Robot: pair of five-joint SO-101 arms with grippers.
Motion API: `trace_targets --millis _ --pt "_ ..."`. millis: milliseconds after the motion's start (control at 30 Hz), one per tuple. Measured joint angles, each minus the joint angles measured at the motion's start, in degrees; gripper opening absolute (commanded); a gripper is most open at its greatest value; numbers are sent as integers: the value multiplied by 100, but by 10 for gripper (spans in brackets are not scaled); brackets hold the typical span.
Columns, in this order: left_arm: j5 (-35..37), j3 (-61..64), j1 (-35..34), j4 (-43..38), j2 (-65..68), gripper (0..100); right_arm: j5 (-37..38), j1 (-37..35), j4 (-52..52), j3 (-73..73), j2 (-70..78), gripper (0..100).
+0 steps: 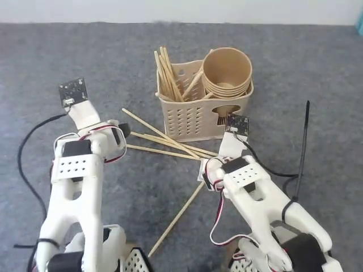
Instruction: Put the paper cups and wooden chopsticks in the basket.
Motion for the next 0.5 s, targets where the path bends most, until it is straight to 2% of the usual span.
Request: trace_targets --millis 167,500 --pt "0 0 0 -132 176 238 185 97 571 -193 -396 6" --pt "9 0 0 -132 202 239 53 105 105 -299 -211 7"
